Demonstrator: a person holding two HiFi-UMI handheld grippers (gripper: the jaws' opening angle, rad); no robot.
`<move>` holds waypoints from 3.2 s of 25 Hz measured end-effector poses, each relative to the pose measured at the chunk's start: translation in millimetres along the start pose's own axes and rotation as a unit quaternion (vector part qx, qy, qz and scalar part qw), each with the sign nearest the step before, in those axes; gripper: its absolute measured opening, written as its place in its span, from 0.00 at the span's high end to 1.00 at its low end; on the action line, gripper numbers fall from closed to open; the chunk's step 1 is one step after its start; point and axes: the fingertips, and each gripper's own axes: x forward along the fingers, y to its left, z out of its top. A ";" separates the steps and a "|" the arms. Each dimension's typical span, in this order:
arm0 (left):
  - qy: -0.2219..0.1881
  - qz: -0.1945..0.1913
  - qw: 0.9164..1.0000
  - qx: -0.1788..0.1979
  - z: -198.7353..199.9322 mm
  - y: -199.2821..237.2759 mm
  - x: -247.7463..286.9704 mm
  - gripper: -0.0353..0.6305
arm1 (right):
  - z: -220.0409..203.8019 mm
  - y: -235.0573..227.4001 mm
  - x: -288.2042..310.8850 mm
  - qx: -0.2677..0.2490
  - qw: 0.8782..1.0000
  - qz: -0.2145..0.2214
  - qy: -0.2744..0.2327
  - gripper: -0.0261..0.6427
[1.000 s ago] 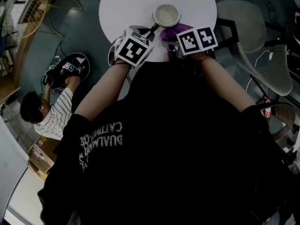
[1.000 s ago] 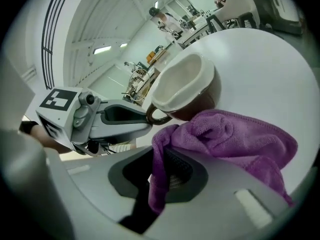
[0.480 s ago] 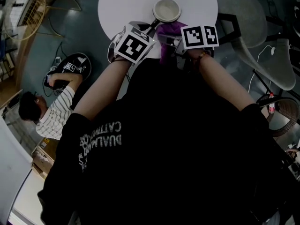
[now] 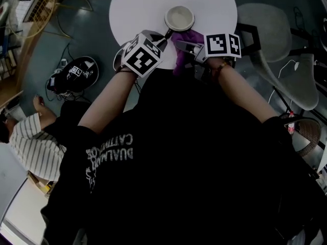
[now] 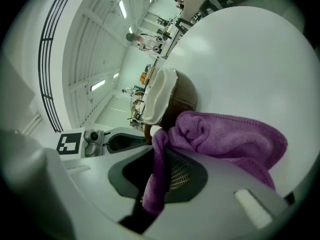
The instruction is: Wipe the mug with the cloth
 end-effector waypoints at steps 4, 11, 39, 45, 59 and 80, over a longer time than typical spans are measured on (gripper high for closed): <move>0.025 -0.003 0.999 -0.028 -12.0 2.1 -0.2 0.94 | 7.9 -7.4 -13.5 0.002 1.000 0.005 0.016 0.88; 0.010 0.004 0.996 -0.086 22.9 -0.2 11.7 0.94 | 31.3 -21.6 -46.4 0.016 0.998 0.028 0.052 0.88; -0.014 0.061 0.975 -0.212 17.3 2.4 -2.2 0.94 | 96.9 -41.1 -89.0 0.001 0.996 0.016 0.083 0.89; -0.030 0.071 0.972 -0.224 20.3 9.0 -11.2 0.94 | 111.1 -17.7 -95.5 -0.029 0.996 0.030 0.073 0.89; -0.212 0.103 0.915 -0.329 49.2 64.1 -81.3 0.94 | 156.2 57.4 -107.9 -0.070 0.994 0.073 -0.045 0.89; -0.428 0.098 0.862 -0.254 88.3 37.5 -277.9 0.94 | 100.0 299.8 -195.8 -0.202 0.925 0.228 -0.226 0.89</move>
